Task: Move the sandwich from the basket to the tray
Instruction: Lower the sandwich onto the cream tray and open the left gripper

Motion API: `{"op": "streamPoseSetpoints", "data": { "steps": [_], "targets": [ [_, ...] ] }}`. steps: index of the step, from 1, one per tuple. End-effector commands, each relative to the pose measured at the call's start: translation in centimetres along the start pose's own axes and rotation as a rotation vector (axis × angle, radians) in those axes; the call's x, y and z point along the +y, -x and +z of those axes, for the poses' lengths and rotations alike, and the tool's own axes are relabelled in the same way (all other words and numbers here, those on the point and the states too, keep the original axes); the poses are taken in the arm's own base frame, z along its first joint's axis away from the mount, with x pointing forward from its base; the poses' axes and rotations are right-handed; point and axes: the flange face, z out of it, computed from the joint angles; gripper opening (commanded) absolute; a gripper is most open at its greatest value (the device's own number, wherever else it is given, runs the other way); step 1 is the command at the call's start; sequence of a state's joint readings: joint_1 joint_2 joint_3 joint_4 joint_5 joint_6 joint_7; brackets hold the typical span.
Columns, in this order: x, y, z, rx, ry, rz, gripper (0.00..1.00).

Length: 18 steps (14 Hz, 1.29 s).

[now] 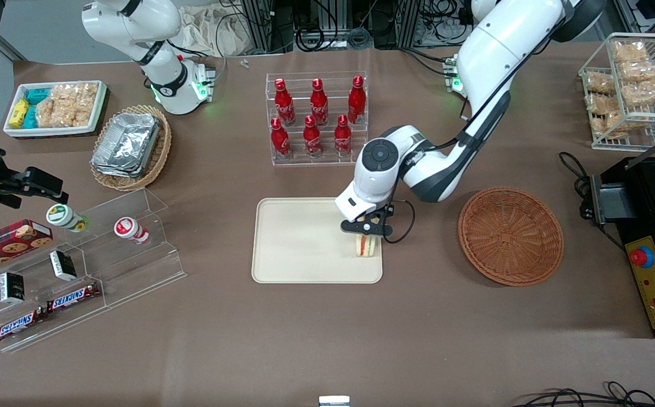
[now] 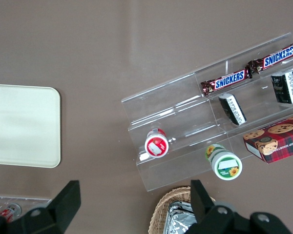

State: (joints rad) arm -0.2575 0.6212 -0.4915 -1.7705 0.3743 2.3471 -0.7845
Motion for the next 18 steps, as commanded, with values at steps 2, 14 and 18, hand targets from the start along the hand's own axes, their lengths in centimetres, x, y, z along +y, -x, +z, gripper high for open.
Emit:
{"op": "streamPoseSetpoints", "data": {
  "steps": [2, 14, 18],
  "targets": [
    [0.6, -0.4, 1.3, 0.026, -0.016, -0.002, 0.00],
    [0.5, -0.6, 1.7, 0.045, -0.027, 0.023, 1.00],
    [0.6, -0.7, 1.5, 0.050, -0.026, 0.009, 1.00]
  ]
}}
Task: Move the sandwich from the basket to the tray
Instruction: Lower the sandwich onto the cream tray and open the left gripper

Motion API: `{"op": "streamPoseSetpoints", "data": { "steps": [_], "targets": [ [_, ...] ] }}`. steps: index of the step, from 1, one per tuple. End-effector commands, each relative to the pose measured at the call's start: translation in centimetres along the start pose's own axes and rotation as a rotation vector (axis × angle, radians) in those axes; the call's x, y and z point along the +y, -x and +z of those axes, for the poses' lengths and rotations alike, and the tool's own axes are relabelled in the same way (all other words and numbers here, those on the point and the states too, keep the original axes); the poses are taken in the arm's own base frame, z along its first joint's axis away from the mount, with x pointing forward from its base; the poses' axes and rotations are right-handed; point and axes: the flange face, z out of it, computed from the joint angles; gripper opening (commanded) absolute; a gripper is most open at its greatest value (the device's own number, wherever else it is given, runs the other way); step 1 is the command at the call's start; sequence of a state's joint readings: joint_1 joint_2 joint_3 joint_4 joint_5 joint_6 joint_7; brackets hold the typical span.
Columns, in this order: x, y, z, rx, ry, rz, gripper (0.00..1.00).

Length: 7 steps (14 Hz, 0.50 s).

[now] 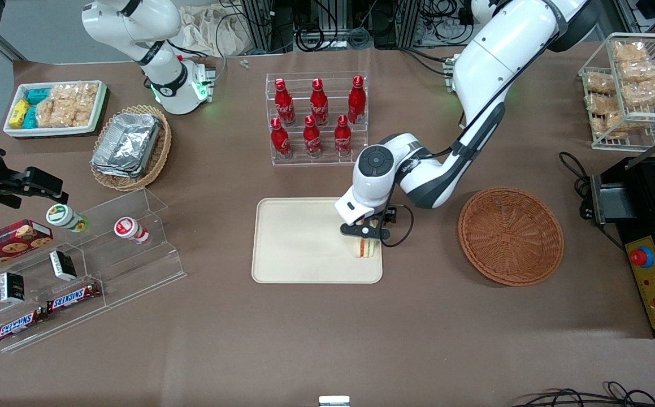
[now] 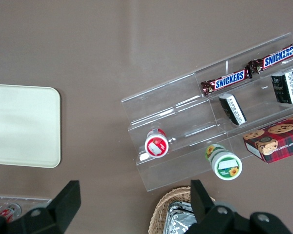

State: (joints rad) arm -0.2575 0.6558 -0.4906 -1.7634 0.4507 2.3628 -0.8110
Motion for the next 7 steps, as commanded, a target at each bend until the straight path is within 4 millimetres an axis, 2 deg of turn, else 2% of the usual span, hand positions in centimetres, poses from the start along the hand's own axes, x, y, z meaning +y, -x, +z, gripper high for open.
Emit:
{"op": "streamPoseSetpoints", "data": {
  "steps": [1, 4, 6, 7],
  "targets": [
    [0.6, -0.7, -0.2, 0.029, 0.003, -0.020, 1.00],
    [0.6, -1.0, -0.7, 0.035, 0.003, -0.038, 1.00],
    [0.5, -1.9, -2.5, 0.050, -0.010, -0.047, 1.00],
    [0.0, -2.5, -4.9, 0.066, -0.034, -0.051, 1.00]
  ]
}}
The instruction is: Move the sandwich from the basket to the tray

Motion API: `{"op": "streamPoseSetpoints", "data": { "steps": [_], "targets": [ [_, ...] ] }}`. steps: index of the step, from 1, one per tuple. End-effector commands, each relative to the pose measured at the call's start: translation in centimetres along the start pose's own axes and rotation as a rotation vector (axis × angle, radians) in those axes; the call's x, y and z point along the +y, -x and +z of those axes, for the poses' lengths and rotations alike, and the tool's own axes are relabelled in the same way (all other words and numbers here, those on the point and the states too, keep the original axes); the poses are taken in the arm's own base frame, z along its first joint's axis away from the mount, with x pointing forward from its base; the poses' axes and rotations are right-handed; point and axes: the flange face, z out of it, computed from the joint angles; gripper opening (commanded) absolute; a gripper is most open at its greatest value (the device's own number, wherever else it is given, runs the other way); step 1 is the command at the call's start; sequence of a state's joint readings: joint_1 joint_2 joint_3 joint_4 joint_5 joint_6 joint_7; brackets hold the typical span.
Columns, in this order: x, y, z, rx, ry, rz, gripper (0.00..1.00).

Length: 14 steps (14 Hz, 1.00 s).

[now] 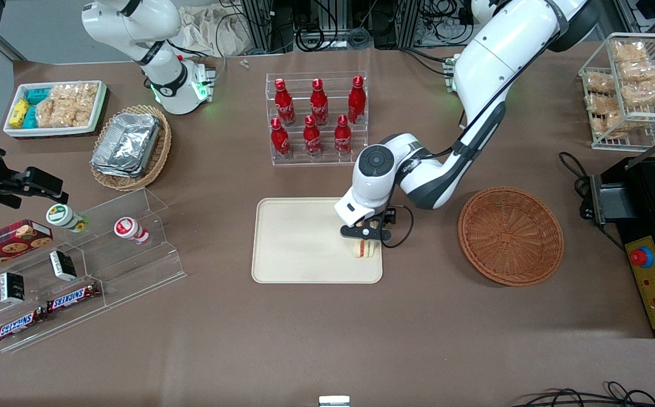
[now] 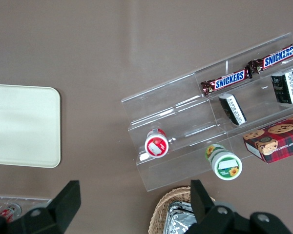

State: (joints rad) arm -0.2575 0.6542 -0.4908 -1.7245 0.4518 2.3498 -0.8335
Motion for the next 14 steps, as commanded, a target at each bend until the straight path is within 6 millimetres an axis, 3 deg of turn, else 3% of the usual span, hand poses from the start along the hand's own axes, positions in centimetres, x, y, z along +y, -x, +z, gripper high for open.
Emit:
{"op": "streamPoseSetpoints", "data": {
  "steps": [1, 4, 8, 11, 14],
  "targets": [
    [-0.8, -2.5, -5.8, 0.052, -0.066, -0.033, 1.00],
    [-3.1, -5.0, -11.1, 0.038, -0.094, -0.120, 1.00],
    [-6.5, -5.4, -17.1, 0.014, -0.088, -0.142, 1.00],
    [-11.2, -6.3, -20.6, -0.008, -0.069, -0.173, 1.00],
    [-17.1, -6.9, -23.6, -0.036, -0.089, -0.223, 1.00]
  ]
}}
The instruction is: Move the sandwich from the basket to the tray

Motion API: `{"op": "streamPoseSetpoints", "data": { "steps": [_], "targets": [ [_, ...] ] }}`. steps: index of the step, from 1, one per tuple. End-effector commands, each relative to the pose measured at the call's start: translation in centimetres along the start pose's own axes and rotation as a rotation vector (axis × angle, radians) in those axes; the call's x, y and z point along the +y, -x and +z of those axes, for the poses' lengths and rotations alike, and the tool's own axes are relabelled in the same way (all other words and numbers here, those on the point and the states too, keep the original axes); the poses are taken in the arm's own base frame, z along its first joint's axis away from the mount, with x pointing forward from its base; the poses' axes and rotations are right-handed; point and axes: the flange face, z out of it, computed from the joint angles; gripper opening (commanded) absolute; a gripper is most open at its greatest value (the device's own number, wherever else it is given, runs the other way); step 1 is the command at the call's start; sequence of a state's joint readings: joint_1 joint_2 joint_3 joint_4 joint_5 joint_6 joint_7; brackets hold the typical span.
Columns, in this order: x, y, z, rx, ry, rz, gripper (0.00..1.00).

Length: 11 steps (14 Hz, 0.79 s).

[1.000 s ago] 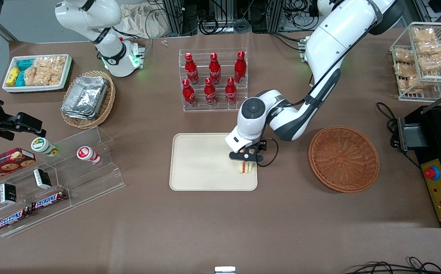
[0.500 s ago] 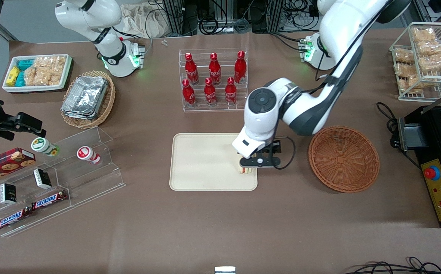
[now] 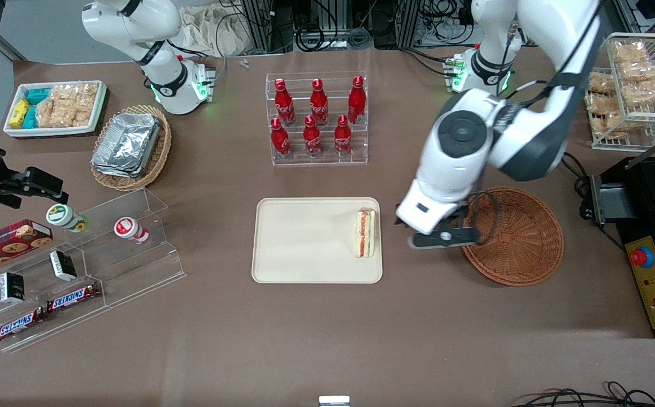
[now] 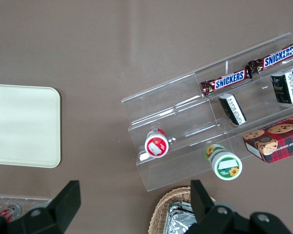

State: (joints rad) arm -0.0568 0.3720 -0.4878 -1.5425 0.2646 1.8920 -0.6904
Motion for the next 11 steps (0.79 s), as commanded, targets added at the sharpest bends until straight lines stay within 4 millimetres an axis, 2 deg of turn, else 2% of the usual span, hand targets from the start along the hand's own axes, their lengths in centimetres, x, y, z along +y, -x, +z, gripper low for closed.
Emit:
{"op": "streamPoseSetpoints", "data": {
  "steps": [1, 4, 6, 9, 11],
  "targets": [
    [-5.2, -0.7, -3.0, -0.027, -0.012, 0.017, 1.00],
    [-10.7, -0.9, -6.0, -0.089, 0.029, 0.087, 1.00],
    [-15.2, -1.1, -7.2, -0.134, 0.024, 0.109, 1.00],
    [-19.8, -0.2, -9.8, -0.147, 0.045, 0.132, 1.00],
    [-21.6, 0.7, -11.3, -0.151, 0.037, 0.121, 1.00]
  ]
}}
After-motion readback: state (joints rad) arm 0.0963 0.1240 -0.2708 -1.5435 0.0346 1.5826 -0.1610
